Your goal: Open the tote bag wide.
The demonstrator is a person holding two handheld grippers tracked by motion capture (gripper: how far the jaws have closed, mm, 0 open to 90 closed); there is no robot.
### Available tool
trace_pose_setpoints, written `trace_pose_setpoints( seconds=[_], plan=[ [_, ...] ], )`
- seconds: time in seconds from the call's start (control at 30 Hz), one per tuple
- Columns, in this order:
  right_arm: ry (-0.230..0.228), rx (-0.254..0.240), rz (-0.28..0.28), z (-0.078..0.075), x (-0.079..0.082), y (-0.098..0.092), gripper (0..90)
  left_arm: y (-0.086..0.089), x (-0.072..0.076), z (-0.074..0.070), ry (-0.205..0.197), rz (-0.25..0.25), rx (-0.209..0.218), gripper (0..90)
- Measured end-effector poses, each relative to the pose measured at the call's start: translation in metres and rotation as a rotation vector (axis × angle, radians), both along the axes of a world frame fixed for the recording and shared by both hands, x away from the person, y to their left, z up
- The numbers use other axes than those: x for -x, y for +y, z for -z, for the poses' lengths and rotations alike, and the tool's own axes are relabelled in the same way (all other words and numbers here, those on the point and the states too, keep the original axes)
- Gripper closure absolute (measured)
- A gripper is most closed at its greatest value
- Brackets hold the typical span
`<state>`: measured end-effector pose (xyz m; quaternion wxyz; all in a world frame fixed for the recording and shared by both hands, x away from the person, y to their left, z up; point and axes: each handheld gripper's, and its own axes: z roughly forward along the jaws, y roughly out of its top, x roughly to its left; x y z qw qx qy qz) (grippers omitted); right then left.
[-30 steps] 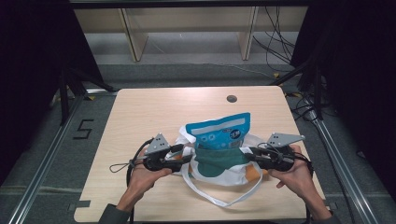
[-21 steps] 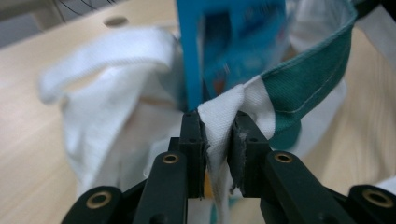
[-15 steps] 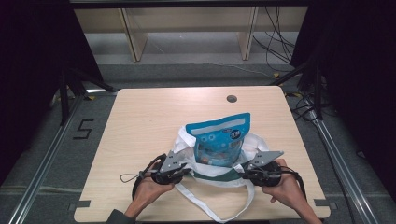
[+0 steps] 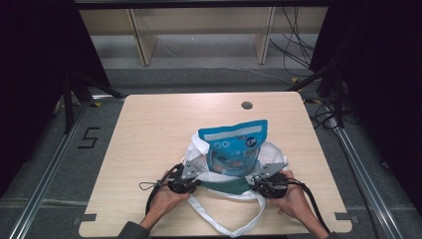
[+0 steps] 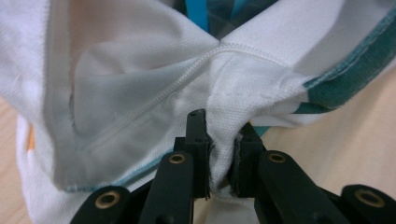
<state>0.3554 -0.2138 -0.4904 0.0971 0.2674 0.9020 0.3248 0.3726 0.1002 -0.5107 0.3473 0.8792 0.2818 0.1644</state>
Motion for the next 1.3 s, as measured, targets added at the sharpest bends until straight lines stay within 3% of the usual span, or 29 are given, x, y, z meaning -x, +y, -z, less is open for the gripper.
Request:
trace_pose_setpoints(
  seconds=[0.23, 0.27, 0.3, 0.37, 0.4, 0.43, 0.5, 0.53, 0.57, 0.6, 0.67, 0.7, 0.73, 0.77, 0.8, 0.83, 0.87, 0.93, 0.97, 1.0, 1.07, 1.1, 1.2, 1.23, 1.27, 1.3],
  plan=[
    [-0.007, -0.04, -0.006, 0.001, 0.003, 0.02, 88.6, 0.01, -0.028, -0.001, -0.019, -0.069, 0.01, 77.2],
    [-0.007, -0.04, -0.006, 0.001, 0.003, 0.02, 88.6, 0.01, -0.032, 0.001, -0.019, -0.09, 0.048, 77.2],
    [-0.004, -0.026, -0.011, 0.0, 0.006, 0.026, 88.2, 0.012, -0.035, 0.001, -0.022, -0.087, 0.032, 76.1],
    [-0.022, -0.042, -0.012, 0.001, 0.007, 0.029, 87.9, 0.012, -0.039, 0.001, -0.03, -0.115, 0.054, 75.5],
    [-0.019, -0.037, -0.018, 0.0, 0.008, 0.031, 86.7, 0.013, -0.039, 0.0, -0.038, -0.112, 0.041, 74.9],
    [0.0, -0.061, -0.011, -0.002, 0.009, 0.033, 76.8, 0.016, -0.038, -0.004, -0.016, -0.103, 0.033, 71.5],
    [0.006, -0.077, -0.012, -0.004, 0.01, 0.032, 72.5, 0.019, -0.036, -0.008, -0.013, -0.112, 0.043, 68.2],
    [0.019, -0.093, -0.009, -0.009, 0.012, 0.032, 69.5, 0.022, -0.033, -0.012, -0.023, -0.127, 0.061, 64.8],
    [-0.009, -0.105, -0.034, -0.024, 0.016, 0.027, 63.7, 0.032, -0.025, -0.023, -0.001, -0.1, 0.072, 59.0],
    [-0.009, -0.105, -0.034, -0.024, 0.016, 0.027, 63.7, 0.032, -0.025, -0.023, -0.001, -0.1, 0.072, 54.1],
    [-0.02, -0.155, -0.038, -0.041, 0.02, 0.017, 59.3, 0.04, -0.016, -0.033, 0.009, -0.085, 0.1, 50.1],
    [-0.024, -0.196, -0.031, -0.05, 0.021, 0.011, 58.2, 0.042, -0.011, -0.038, 0.006, -0.081, 0.12, 48.6],
    [-0.03, -0.261, -0.015, -0.069, 0.022, -0.003, 56.5, 0.044, -0.006, -0.043, 0.009, -0.062, 0.139, 45.6],
    [-0.044, -0.282, -0.013, -0.077, 0.021, -0.01, 56.2, 0.045, 0.004, -0.054, -0.003, -0.016, 0.153, 44.7],
    [-0.044, -0.282, -0.013, -0.077, 0.021, -0.01, 56.2, 0.045, 0.004, -0.054, -0.003, -0.016, 0.153, 43.4],
    [-0.115, -0.307, 0.036, -0.089, 0.018, -0.023, 57.3, 0.046, 0.007, -0.06, -0.012, -0.003, 0.163, 43.1],
    [-0.115, -0.307, 0.036, -0.089, 0.018, -0.023, 57.3, 0.048, 0.008, -0.066, -0.037, 0.017, 0.168, 43.1],
    [-0.17, -0.284, 0.111, -0.096, 0.006, -0.036, 60.1, 0.05, 0.007, -0.078, -0.047, -0.012, 0.194, 44.7],
    [-0.195, -0.249, 0.162, -0.096, -0.005, -0.045, 61.5, 0.05, 0.004, -0.082, -0.058, -0.019, 0.216, 49.1],
    [-0.219, -0.218, 0.189, -0.094, -0.013, -0.051, 61.7, 0.049, -0.003, -0.087, -0.058, -0.067, 0.232, 51.6],
    [-0.22, -0.201, 0.218, -0.09, -0.021, -0.055, 61.8, 0.048, -0.007, -0.086, -0.059, -0.069, 0.244, 56.7],
    [-0.202, -0.184, 0.261, -0.083, -0.034, -0.06, 63.1, 0.04, -0.015, -0.081, -0.042, -0.062, 0.28, 57.9],
    [-0.194, -0.159, 0.26, -0.075, -0.047, -0.06, 62.7, 0.029, -0.021, -0.074, -0.007, -0.049, 0.284, 62.2],
    [-0.173, -0.147, 0.24, -0.067, -0.06, -0.057, 61.9, 0.022, -0.023, -0.07, 0.003, -0.046, 0.3, 64.2],
    [-0.161, -0.138, 0.22, -0.064, -0.066, -0.054, 62.0, 0.01, -0.024, -0.063, 0.028, -0.013, 0.296, 66.7],
    [-0.161, -0.138, 0.22, -0.064, -0.066, -0.054, 62.0, 0.01, -0.024, -0.063, 0.028, -0.013, 0.296, 69.1]
  ],
)
